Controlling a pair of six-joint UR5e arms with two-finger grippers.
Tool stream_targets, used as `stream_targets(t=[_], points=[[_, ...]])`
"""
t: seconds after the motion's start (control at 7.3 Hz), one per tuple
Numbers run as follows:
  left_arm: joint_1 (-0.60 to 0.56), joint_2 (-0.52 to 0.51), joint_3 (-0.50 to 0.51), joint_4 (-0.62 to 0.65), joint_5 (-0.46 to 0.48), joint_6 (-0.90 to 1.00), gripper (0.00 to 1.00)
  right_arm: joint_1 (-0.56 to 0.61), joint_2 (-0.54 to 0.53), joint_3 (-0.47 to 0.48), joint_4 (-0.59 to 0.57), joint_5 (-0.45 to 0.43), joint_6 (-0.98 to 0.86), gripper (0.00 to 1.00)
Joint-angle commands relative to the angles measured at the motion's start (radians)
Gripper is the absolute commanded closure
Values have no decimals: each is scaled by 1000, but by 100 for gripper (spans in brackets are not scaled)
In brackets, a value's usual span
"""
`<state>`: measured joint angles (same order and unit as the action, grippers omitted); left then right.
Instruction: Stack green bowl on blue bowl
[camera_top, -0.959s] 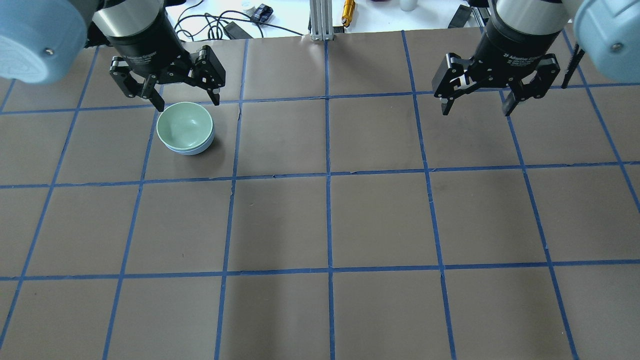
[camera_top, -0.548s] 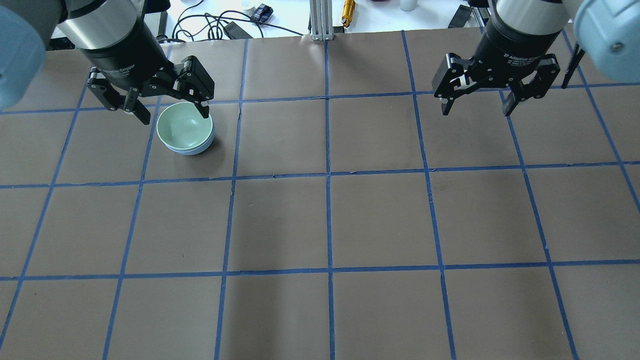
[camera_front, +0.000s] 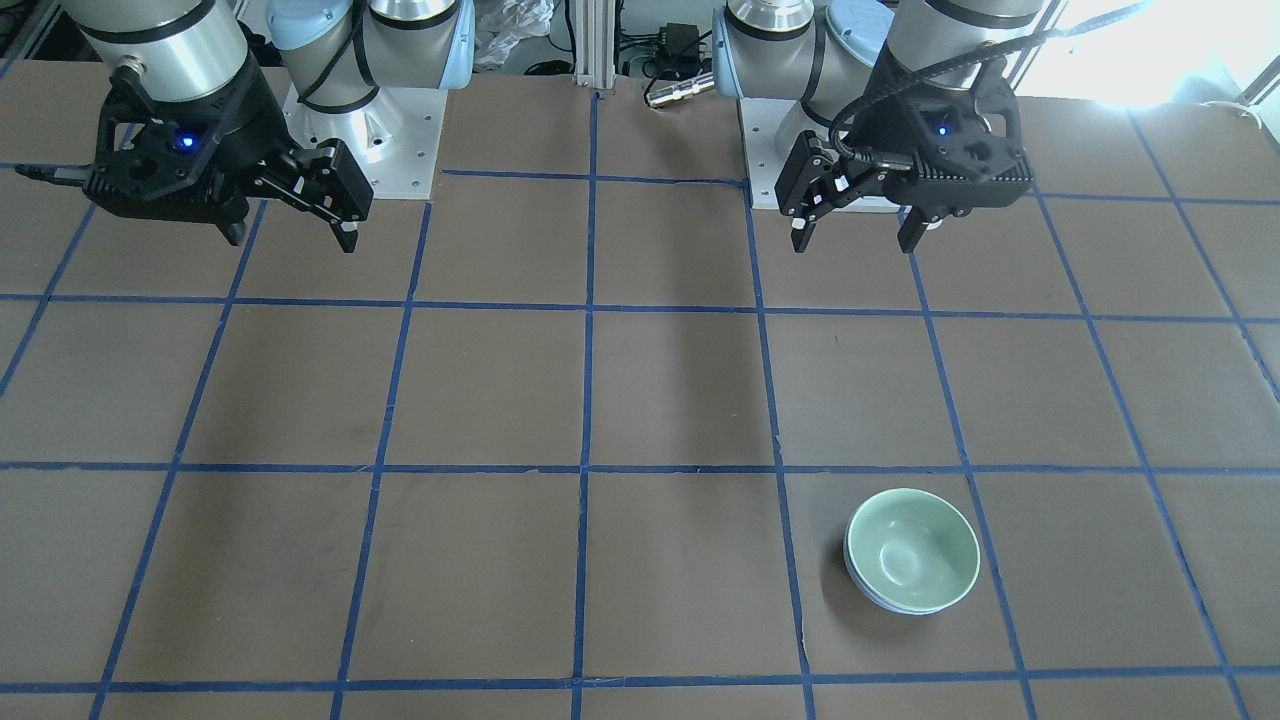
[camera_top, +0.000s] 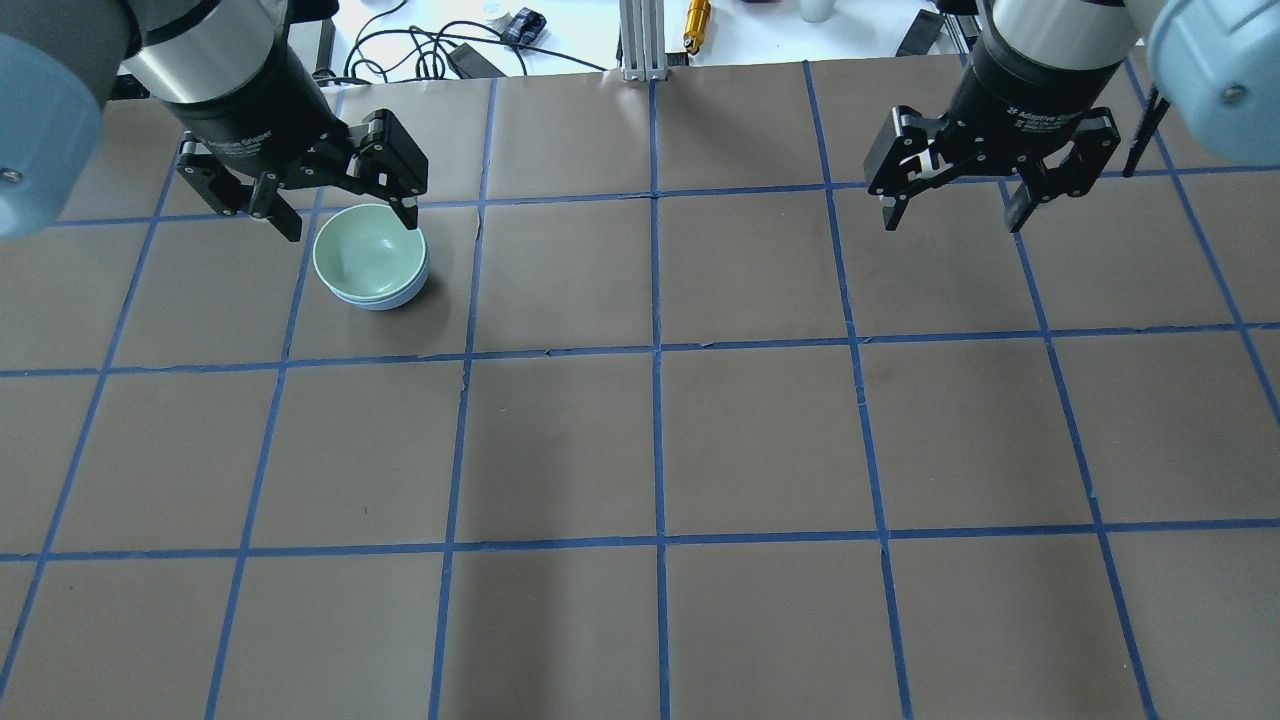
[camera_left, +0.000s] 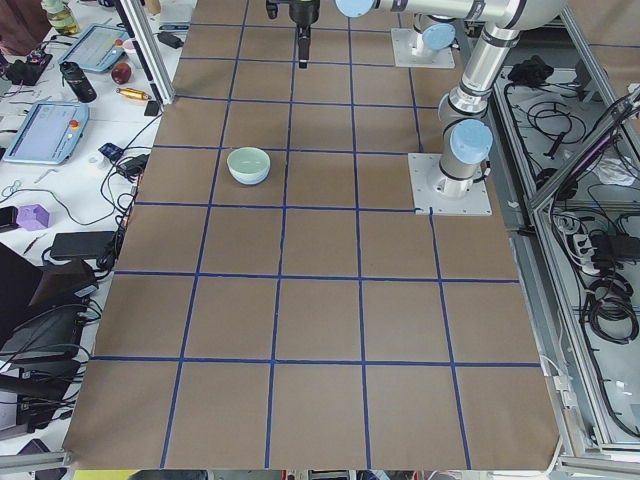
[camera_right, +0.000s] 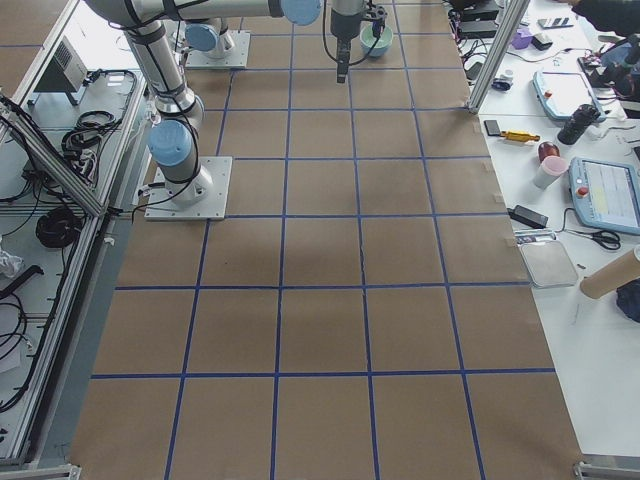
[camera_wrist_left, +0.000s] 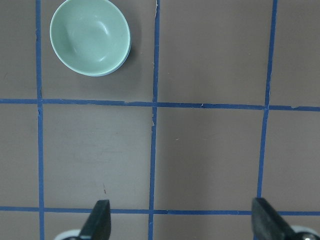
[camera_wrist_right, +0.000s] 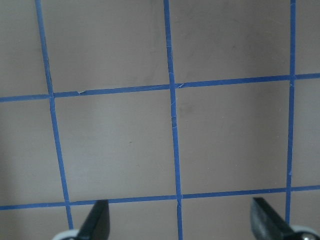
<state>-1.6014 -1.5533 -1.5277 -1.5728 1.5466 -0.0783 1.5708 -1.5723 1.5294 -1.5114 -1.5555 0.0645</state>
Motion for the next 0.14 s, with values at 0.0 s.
stream_targets(t=[0.0], points=[[1,1,0,1,0,0,0,0,0,0,0,0,0,0]])
